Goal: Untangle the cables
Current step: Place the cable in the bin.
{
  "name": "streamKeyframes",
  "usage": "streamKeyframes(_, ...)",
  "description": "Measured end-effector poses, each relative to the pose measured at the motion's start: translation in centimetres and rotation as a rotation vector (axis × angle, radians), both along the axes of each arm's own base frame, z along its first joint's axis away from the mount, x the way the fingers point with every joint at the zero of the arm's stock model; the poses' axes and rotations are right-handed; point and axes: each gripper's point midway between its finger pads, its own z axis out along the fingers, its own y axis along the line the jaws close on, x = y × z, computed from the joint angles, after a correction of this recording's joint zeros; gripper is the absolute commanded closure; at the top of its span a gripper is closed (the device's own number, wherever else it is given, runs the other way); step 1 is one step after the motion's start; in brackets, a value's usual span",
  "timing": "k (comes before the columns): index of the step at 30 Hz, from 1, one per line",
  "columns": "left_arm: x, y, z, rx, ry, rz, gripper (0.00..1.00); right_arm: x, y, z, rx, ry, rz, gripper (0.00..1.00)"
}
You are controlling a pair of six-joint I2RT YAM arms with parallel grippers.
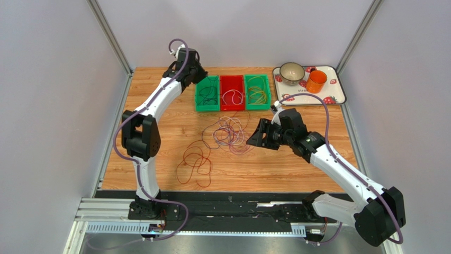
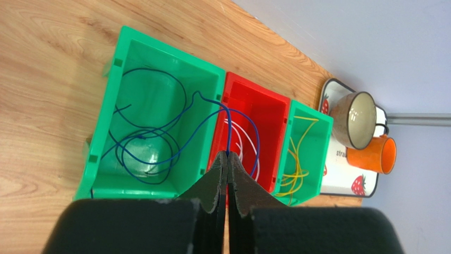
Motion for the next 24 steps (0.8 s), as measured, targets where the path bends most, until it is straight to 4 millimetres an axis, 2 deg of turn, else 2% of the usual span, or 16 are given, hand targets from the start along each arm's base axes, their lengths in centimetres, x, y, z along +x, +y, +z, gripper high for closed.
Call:
streamKeyframes(7,1.4,0.6,-4.3,-0.014,0.063,0.003,1.00,0.0,0.0,0.0,0.000,0.000,0.000,0.38)
streamKeyframes(12,1.4,1.0,-4.9,-0.001,0.073,0.017,1.00,0.0,0.0,-0.2,-0.003,0.004,0.000,0.38)
streamKeyframes(14,1.4,1.0,-5.0,0.002,0.074,0.018,0.84,0.1,0.0,-0.3,-0.005,0.008,0.000,0.38)
streamKeyframes(15,1.4,1.0,-5.1,0.005,0.076,0.016,0.72,0.1,0.1,-0.4,-0.007,0.011,0.001,0.38)
streamKeyframes(18,1.4,0.9,-5.5,0.012,0.084,0.003,0.54,0.1,0.1,-0.7,-0.012,0.021,0.001,0.38)
streamKeyframes(21,1.1,0.9,-5.9,0.014,0.100,-0.005,0.47,0.1,0.1,-0.8,-0.014,0.025,0.001,0.38)
streamKeyframes(24,1.1,1.0,-5.9,0.014,0.100,-0.004,0.47,0.1,0.1,-0.8,-0.015,0.025,0.001,0.38)
